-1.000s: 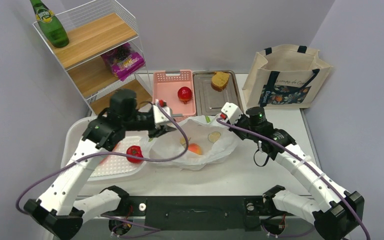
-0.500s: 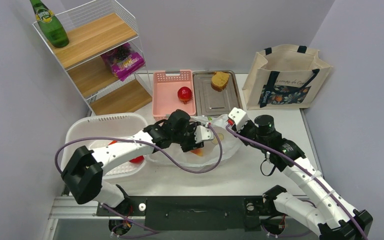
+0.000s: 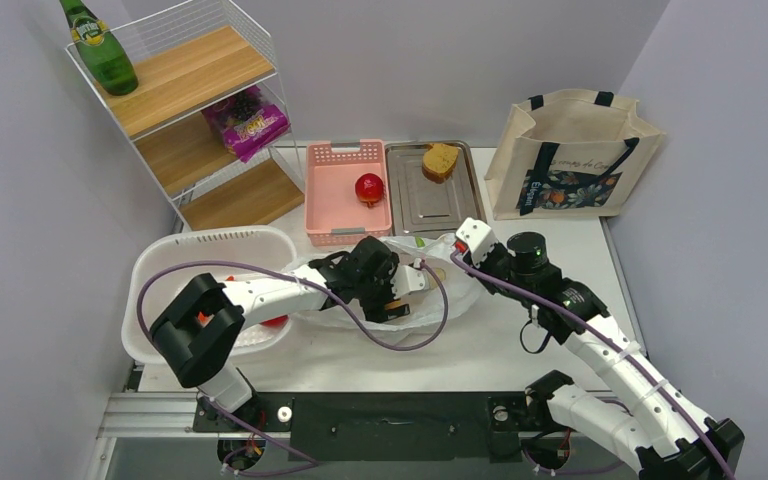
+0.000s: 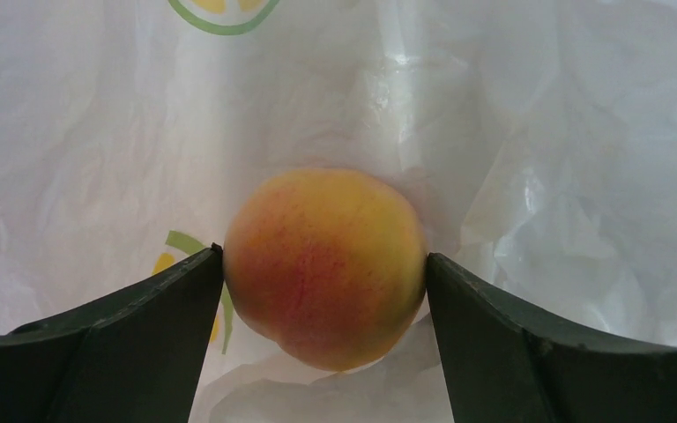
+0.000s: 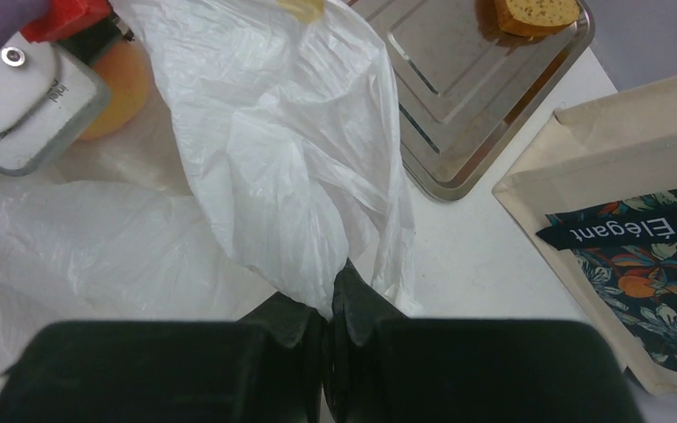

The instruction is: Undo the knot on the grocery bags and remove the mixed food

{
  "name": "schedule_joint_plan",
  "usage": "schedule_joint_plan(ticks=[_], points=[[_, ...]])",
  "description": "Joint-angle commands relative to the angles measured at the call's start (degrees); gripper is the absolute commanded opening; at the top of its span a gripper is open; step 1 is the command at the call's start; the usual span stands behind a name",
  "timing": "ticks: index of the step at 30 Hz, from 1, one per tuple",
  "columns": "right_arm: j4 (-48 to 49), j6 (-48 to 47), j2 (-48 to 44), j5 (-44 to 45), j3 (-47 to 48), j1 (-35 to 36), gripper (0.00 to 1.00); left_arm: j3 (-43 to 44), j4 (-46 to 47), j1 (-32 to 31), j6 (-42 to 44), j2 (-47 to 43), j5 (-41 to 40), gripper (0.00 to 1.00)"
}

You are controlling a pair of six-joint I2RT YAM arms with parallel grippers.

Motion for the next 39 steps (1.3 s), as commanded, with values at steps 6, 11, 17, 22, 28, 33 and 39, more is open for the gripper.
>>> schedule_joint_plan(ticks=[6,11,17,22,28,33,39], points=[[1.67,0.55,-0.80,0.29,-1.00,0.17,0.00,0.49,2.53,-0.18,-3.23,-0.08,-0.12,0.69],[1.42,0.49,-0.76,0.15,-1.53,0.15,0.00,2.24,6.72,0.10,-5.63,-6.06,4.73,0.47],[0.94,0.99,-1.14,-0.06,-2.38,-0.27,0.00,3.33,12.52,0.79,-9.95,-14.99,16.50,0.41],[0.26,1.24,-1.34,-0.07,-2.41,-0.82,0.00,8.03,11.66,1.53,-14.80,-17.75,23.07,0.40],[-0.91,2.30,-0.47,-1.58,-1.21,-4.17,0.00,18.94,12.78,10.88,-28.62,-16.58,32.56,0.38],[-3.54,3.31,2.36,-4.31,1.56,-10.44,0.00,25.87,18.61,21.50,-39.71,-10.95,31.40,0.38],[-8.87,0.09,2.21,-6.14,3.56,-19.79,0.00,31.83,7.27,24.75,-20.20,-1.70,8.81,0.38]])
